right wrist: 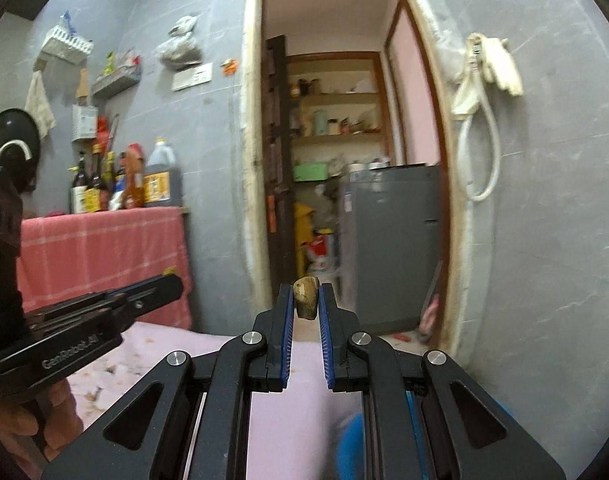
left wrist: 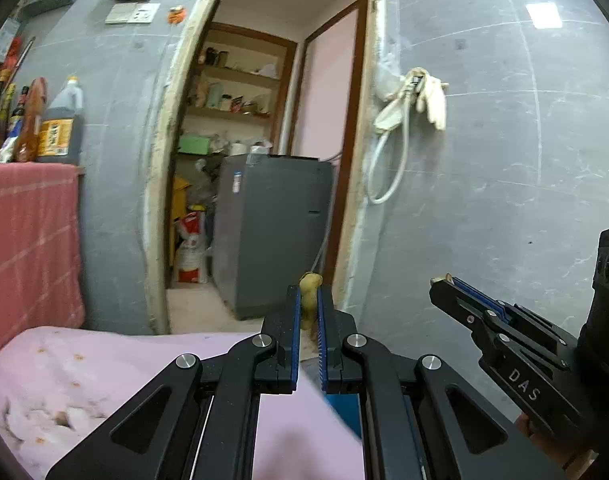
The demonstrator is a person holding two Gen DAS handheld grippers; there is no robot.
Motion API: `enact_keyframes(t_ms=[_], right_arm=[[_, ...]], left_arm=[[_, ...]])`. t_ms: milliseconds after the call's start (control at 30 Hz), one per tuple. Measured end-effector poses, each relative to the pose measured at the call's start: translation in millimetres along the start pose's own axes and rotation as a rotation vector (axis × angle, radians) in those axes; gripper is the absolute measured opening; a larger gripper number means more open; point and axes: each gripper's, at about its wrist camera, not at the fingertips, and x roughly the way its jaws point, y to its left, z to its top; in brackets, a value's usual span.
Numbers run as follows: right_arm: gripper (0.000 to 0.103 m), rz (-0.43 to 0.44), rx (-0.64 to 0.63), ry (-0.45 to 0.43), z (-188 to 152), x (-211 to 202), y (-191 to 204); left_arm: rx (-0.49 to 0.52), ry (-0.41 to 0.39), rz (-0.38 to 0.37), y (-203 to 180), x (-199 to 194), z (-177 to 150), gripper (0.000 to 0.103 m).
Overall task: Collect trash
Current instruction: 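Carry both bits over the blue basin and open both tools to drop them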
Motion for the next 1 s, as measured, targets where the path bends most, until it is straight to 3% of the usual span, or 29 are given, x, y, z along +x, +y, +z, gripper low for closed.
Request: enact_keyframes(t_ms=[200,400,800,1000], right_arm=[[0.011,-0.104,0.017,0.013,-11,-13,-46],[0.011,-0.163,0.06,0.048,-30,-17,-83],[0.011,-0.206,0.157,0.22,-74,6,-120],[0.011,-0.209,0.199,0.324,-91,24,-132]], left_arm=[[0.027,0.029,-0.072,-44,25,-7,0.005],[0.036,0.12,-0.122,-76,62,-18,0.005],[-0.005,0.412,-0.12,-85,137,-63,0.005],[-0.035,0.503,-0.135,-84,161,-81,0.006]])
